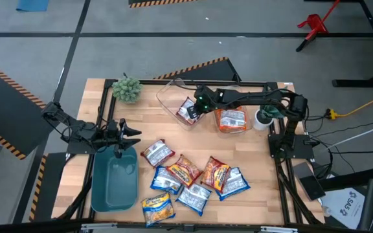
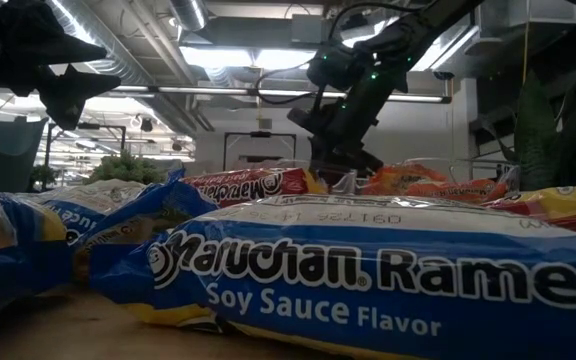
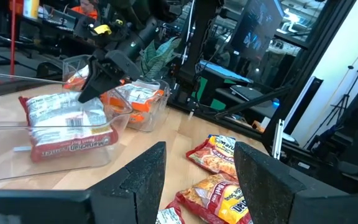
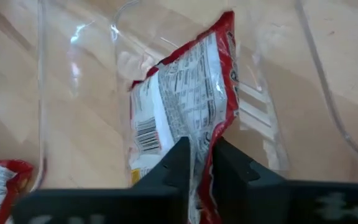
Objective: Sort Maruchan noodles
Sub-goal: Put the red noodle pack into the left transparent bin
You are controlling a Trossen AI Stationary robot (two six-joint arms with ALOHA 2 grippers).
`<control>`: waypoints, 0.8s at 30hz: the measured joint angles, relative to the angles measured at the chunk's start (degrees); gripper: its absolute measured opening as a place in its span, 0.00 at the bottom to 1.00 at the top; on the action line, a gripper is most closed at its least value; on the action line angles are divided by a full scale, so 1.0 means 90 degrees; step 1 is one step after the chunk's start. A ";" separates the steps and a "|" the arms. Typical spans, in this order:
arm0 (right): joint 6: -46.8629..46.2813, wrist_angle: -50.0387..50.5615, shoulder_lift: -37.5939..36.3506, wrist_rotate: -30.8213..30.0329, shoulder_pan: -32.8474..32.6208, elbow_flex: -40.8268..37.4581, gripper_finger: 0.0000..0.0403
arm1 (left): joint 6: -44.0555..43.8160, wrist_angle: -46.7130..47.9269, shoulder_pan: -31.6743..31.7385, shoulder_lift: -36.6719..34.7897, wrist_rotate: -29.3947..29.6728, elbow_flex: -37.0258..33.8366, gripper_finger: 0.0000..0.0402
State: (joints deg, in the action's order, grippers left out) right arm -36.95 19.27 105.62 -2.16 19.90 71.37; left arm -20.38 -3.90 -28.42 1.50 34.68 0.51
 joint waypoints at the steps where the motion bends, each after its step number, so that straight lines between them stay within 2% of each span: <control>1: 0.0002 0.0004 0.0000 -0.0007 0.0002 0.0000 0.15 | 0.0000 0.0002 0.0000 0.0000 0.0002 0.0000 0.46; 8: 0.0028 0.0134 -0.0032 0.0025 0.0001 0.0054 0.28 | 0.0000 0.0000 0.0000 0.0000 0.0007 0.0000 0.46; 12: 0.0178 0.0603 -0.0072 0.0058 0.0002 0.0488 0.31 | 0.0000 0.0000 0.0000 0.0000 0.0007 0.0000 0.46; 15: 0.0414 0.1376 -0.0103 0.0179 0.0000 0.1153 0.31 | -0.0004 0.0000 0.0002 0.0000 0.0006 0.0000 0.46; 20: 0.0637 0.3470 -0.0136 0.0939 -0.0227 0.2605 0.31 | -0.0126 0.0002 0.0000 0.0000 -0.0045 0.0000 0.46; 22: 0.0801 0.4419 -0.0138 0.0917 -0.0580 0.3065 0.31 | -0.0170 0.0000 0.0000 0.0002 -0.0080 0.0000 0.46; 24: 0.0876 0.5218 -0.0138 0.0562 -0.1043 0.3340 0.31 | -0.0172 0.0000 0.0001 0.0000 -0.0085 0.0000 0.46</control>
State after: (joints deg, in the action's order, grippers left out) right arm -29.06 66.24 104.38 2.90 10.52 101.44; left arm -21.93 -3.90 -28.42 1.50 33.91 0.51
